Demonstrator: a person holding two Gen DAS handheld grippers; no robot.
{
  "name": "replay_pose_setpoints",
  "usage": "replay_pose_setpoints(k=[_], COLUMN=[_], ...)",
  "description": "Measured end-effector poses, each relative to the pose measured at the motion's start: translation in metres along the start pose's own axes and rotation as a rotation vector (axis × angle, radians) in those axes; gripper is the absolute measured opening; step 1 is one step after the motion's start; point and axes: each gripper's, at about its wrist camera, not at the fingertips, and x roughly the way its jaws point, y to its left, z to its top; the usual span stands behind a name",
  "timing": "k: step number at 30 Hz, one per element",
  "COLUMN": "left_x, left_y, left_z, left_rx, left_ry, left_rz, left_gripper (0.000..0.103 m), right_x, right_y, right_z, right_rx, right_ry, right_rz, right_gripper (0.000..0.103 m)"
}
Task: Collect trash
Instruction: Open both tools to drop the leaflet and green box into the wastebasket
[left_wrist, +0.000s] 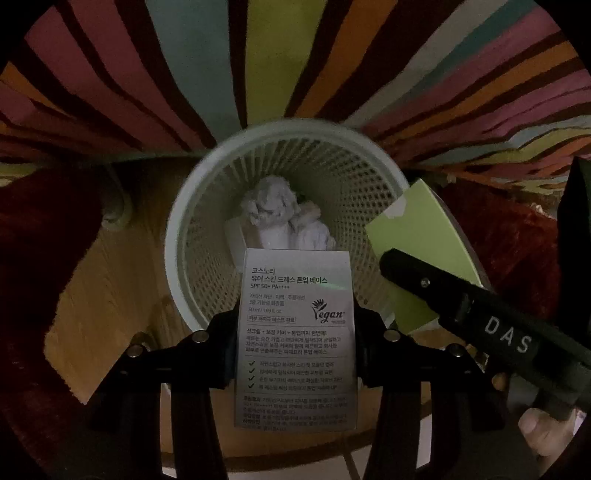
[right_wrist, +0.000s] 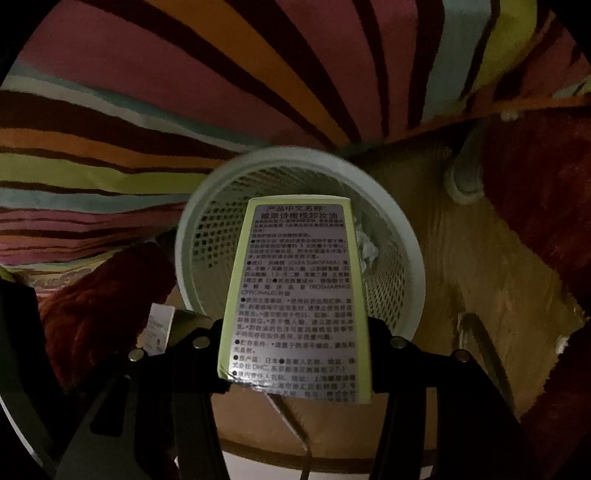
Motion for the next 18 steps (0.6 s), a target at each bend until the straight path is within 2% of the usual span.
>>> replay_pose_setpoints(k=[6,13,14,15,16,18], left_x=[0.014,0.027,0.028,0.030,0.031,0.032], left_y=[0.001,-0.002,-0.001,0.000,0.001,0.003], left_z=[0.000,0.001,0.001,0.000,0.000,0.000], left_rx=[-0.004,0.000,-0.005,-0.011,-0.018,-0.027], left_ry=[0.055,0.112,0.122,0.131,0.131,0.129], left_rz=[0.000,0.007,0.002,0.002,0.005,0.005], left_gripper=[0.047,0.049,0.064,0.075,0.086,0.086], right_x=[0.015,0.024,0.026,0.028,0.031,0.034], right_y=[-0.005,-0.003,-0.002,-0.004,-0.004,-0.005], right_z=[0.000,0.000,0.001,0.001,0.001,0.000], right_rx=[0.036,0.039,0.039,0.039,0.039,0.051], right_ry=[0.059,0.082,0.088,0.101,0.111,0.110], right_rz=[0.034,0.053,0.055,0.052,0.045,0.027], right_gripper=[0.048,0.049,0.051,0.068,0.093,0.095])
